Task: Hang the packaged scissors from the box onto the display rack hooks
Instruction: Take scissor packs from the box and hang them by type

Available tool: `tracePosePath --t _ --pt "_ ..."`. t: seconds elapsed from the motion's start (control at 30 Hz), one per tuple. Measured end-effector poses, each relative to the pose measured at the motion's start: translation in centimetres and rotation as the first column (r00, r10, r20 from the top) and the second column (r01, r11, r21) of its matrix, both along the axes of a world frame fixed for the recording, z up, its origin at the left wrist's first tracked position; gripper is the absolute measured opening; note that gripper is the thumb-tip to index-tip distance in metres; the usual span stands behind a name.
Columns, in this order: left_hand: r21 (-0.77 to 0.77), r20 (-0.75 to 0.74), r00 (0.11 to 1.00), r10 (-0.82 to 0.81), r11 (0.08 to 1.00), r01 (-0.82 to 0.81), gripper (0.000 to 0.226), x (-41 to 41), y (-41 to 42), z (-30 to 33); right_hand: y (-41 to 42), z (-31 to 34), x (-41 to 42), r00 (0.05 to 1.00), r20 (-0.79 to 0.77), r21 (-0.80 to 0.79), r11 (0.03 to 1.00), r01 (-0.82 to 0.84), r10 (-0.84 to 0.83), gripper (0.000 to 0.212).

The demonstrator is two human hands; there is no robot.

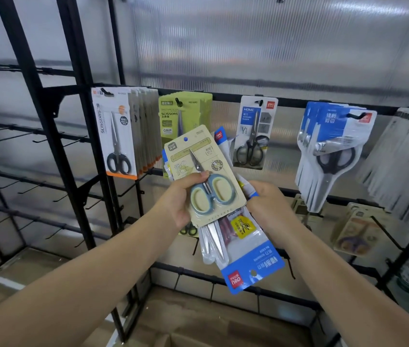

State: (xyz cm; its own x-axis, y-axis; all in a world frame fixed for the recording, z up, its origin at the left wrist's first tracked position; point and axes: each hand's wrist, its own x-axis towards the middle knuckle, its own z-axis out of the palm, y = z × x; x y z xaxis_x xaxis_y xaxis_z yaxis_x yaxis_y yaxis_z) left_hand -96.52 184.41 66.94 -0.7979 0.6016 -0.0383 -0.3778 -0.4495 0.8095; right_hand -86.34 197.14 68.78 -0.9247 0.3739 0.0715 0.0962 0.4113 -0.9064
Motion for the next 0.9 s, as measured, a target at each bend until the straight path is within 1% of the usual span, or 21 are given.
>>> tracePosePath --t 0.13,0.23,0.33,0.4,0.47,0.53,0.6,0.63,0.67,0.73,0.8,0.87,0.9 --pt "-0.008 0.036 0.999 -0.011 1.000 0.012 0.009 0.2 0.3 -0.3 -0.2 0.3 -0.2 1.000 -0.018 0.130 0.991 0.015 -0.012 0.016" --pt "-0.026 0.076 0.997 -0.007 1.000 0.009 0.009 0.2 0.5 -0.6 0.0 0.3 -0.3 0.999 -0.028 0.219 0.975 0.040 -0.035 0.013" --pt "-0.059 0.078 0.997 0.007 0.998 -0.002 0.007 -0.1 0.6 -0.7 0.3 0.2 -0.5 0.998 -0.026 0.303 0.951 0.063 -0.057 0.013" --pt "-0.083 0.068 0.998 0.016 0.997 -0.011 0.008 -0.3 0.6 -0.8 0.6 0.0 -0.6 0.994 -0.057 0.333 0.937 0.107 -0.093 0.013" --pt "-0.105 0.049 0.999 0.023 0.994 -0.017 0.010 -0.7 0.4 -1.0 1.2 -0.1 -0.6 0.980 -0.124 0.322 0.929 0.185 -0.152 0.009" --pt "-0.132 0.039 0.999 0.035 0.991 -0.030 0.016 -1.0 0.0 -1.4 1.9 0.0 -0.6 0.965 -0.164 0.267 0.932 0.245 -0.207 0.005" --pt "-0.156 0.023 0.998 0.060 0.986 -0.056 0.030 -1.3 -0.4 -1.9 2.8 0.3 -0.5 0.951 -0.205 0.166 0.949 0.266 -0.231 0.006" --pt "-0.164 0.005 0.998 0.070 0.984 -0.068 0.037 -1.4 -0.6 -2.2 3.3 0.7 -0.5 0.947 -0.219 0.137 0.953 0.270 -0.237 0.004" --pt "-0.167 -0.016 0.997 0.074 0.983 -0.076 0.043 -1.6 -0.8 -2.4 3.8 1.0 -0.5 0.945 -0.222 0.151 0.949 0.275 -0.239 0.010" --pt "-0.165 -0.051 0.997 0.062 0.984 -0.069 0.050 -1.8 -0.9 -2.8 4.9 1.9 -0.5 0.964 -0.158 0.273 0.928 0.252 -0.215 0.013" --pt "-0.162 -0.074 0.997 0.038 0.986 -0.049 0.057 -1.9 -0.9 -2.9 5.7 2.7 -0.4 0.981 -0.004 0.409 0.895 0.177 -0.192 0.010" --pt "-0.159 -0.094 0.995 0.021 0.987 -0.036 0.058 -2.0 -0.9 -2.9 6.3 3.1 -0.3 0.968 0.160 0.503 0.860 0.090 -0.195 0.011" --pt "-0.161 -0.101 0.995 0.010 0.987 -0.026 0.056 -2.0 -0.9 -2.8 6.5 3.2 -0.2 0.956 0.209 0.538 0.840 0.062 -0.204 0.013"
